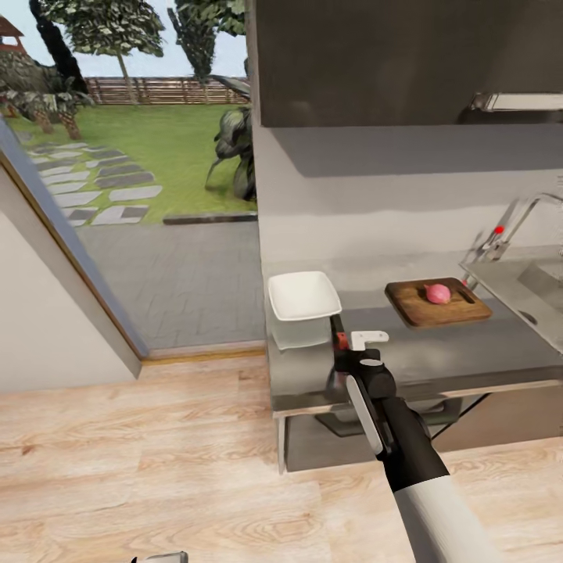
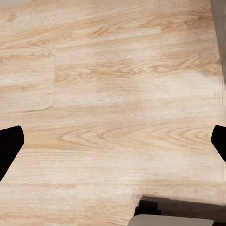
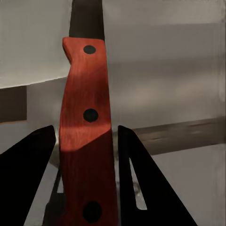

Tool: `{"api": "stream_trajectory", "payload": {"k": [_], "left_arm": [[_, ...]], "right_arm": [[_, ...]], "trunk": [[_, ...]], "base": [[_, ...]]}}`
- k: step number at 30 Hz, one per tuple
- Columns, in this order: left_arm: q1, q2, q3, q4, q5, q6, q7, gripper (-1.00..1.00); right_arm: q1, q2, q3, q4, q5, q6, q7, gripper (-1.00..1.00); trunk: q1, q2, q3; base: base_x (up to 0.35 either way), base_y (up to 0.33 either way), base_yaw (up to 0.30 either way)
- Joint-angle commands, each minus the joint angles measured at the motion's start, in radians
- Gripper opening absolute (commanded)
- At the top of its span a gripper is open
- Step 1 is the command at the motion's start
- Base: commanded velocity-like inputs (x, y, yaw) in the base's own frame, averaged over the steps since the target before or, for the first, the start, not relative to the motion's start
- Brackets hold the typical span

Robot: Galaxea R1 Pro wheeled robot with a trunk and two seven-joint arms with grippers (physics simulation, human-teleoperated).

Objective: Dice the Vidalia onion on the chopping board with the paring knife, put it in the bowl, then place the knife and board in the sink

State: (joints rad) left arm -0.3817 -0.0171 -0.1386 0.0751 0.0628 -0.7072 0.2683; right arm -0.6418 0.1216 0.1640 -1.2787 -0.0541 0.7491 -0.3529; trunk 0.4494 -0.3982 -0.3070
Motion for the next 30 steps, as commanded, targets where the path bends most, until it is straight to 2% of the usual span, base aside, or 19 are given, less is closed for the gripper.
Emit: {"api": "stream_trajectory", "payload": {"k": [1, 17, 26, 30], "left_arm": [[-0.002, -0.001, -0.009, 0.004, 0.006, -0.006, 0.003, 1.0], [-0.002, -0.001, -0.008, 0.004, 0.006, -0.006, 0.003, 1.0], [-0.002, 0.0, -0.007, 0.004, 0.006, -0.006, 0.002, 1.0], [-0.002, 0.0, -0.007, 0.003, 0.006, -0.006, 0.002, 1.0]], "right_arm": [[-0.001, 0.0, 0.002, -0.001, -0.006, 0.004, -0.008, -1.0], [-0.001, 0.0, 0.002, -0.001, -0.006, 0.004, -0.008, -1.0], [-0.001, 0.003, 0.008, -0.009, -0.004, 0.001, -0.004, -1.0], [-0.001, 0.003, 0.009, -0.055, -0.004, 0.001, -0.001, -1.0]], "trunk": [[0.001, -0.002, 0.0], [0.001, -0.002, 0.023], [0.001, -0.002, 0.029], [0.001, -0.002, 0.029]], "base": [[0.0, -0.271, 0.0], [0.0, -0.303, 0.0], [0.0, -0.046, 0.0], [0.0, -0.003, 0.0]]}}
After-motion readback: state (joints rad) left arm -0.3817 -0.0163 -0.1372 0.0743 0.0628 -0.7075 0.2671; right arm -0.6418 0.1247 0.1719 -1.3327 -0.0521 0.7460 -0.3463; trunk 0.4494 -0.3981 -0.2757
